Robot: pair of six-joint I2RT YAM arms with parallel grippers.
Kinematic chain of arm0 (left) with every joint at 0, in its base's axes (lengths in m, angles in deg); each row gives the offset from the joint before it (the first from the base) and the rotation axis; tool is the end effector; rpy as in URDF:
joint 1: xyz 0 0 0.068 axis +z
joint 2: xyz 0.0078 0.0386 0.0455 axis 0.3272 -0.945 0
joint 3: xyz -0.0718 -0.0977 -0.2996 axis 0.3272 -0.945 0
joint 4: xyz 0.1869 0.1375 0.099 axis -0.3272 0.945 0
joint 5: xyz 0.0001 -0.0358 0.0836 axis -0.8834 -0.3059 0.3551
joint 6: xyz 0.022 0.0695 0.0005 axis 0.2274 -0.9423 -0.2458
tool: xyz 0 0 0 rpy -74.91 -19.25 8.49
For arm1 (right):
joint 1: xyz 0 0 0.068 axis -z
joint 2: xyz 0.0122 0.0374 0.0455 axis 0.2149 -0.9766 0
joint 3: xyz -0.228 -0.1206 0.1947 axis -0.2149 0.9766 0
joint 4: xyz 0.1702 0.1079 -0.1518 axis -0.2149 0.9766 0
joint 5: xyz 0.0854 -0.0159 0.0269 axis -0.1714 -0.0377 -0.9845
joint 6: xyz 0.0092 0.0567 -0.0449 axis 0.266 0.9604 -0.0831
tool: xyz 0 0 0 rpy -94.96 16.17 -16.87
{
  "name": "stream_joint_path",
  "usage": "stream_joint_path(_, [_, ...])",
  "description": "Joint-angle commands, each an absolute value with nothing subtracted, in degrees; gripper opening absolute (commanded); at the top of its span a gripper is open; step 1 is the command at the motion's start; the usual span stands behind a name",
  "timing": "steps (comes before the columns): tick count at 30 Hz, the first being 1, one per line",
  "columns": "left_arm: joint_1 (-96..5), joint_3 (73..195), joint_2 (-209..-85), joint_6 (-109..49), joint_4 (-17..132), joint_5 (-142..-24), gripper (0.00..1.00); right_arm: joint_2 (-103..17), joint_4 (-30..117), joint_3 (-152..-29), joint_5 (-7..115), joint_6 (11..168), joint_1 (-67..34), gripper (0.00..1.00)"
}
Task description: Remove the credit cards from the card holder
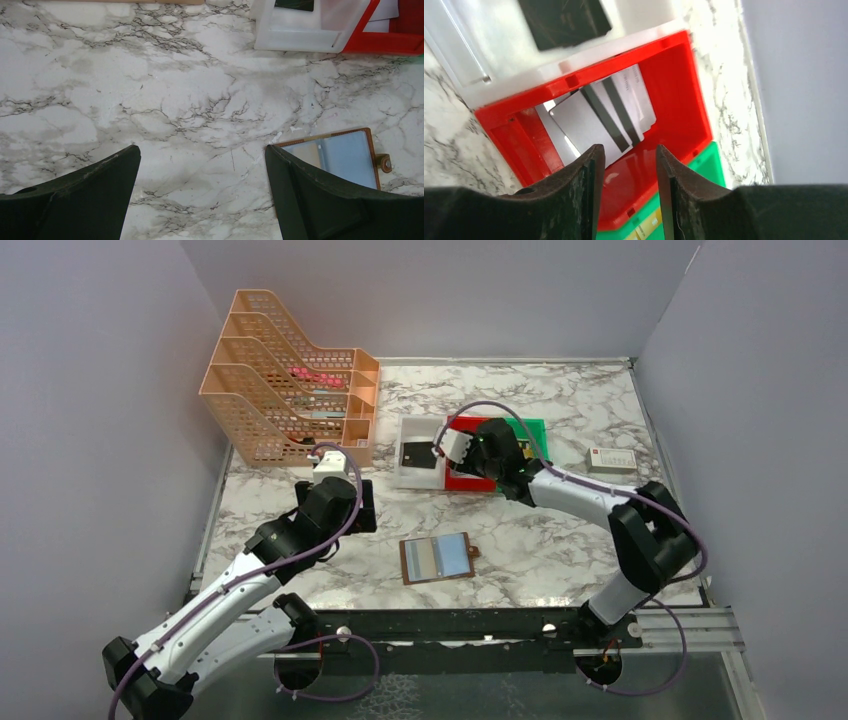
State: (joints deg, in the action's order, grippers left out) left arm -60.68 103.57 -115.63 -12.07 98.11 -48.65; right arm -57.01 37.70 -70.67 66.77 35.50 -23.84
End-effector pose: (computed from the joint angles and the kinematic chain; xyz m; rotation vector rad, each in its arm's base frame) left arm 0.1131 -0.0646 0.2994 0.0040 2.2053 -0.1657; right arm 0.3088 0.2199 0.2498 -1.4069 1.6539 -0.2048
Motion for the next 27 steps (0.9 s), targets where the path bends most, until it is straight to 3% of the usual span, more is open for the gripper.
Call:
stream_joint_path(1, [-60.32,103.34,-115.95,-12.36,97.0,-49.64,0.99,-48.42,33.91,-69.88,62.03,47.11,-23.45,0.48])
stream_joint_path(4, [-60.32,103.3,-116.21,-12.29,97.01,-49.64,0.99,-41.49,30.07,-66.61,59.04,62.45,-23.45,0.51])
stream_joint_path(6, [-60.3,103.21,-116.27,-12.33,97.01,-49.56,0.99,-37.69,32.3,-65.81,56.66,77.94,-23.45,0.66])
stream_joint_path(10, [-60.32,103.21,-116.51,-12.23,96.97,-49.35,0.99,-35.5,42.76,-66.25,45.54,93.02,-23.45,0.66])
stream_joint_path(14, [-60.32,103.26,-117.18,-12.25,96.99,-49.08,0.99,-32.98,39.94,-58.08,40.56,103.15,-24.46,0.63])
stream_joint_path(20, [-60.32,103.53,-118.26,-12.54,97.13,-48.23,0.99,-30.48,43.8,-53.5,61.72,109.48,-39.08,0.62])
stream_joint_path(23, [-60.24,103.62,-118.5,-12.3,97.34,-47.87,0.99,-32.7,48.04,-54.23,75.43,113.09,-47.48,0.62])
stream_joint_path(27, [-60.14,103.73,-118.51,-12.33,97.54,-46.97,0.99,-37.02,48.8,-54.91,84.74,117.71,-55.14,0.6])
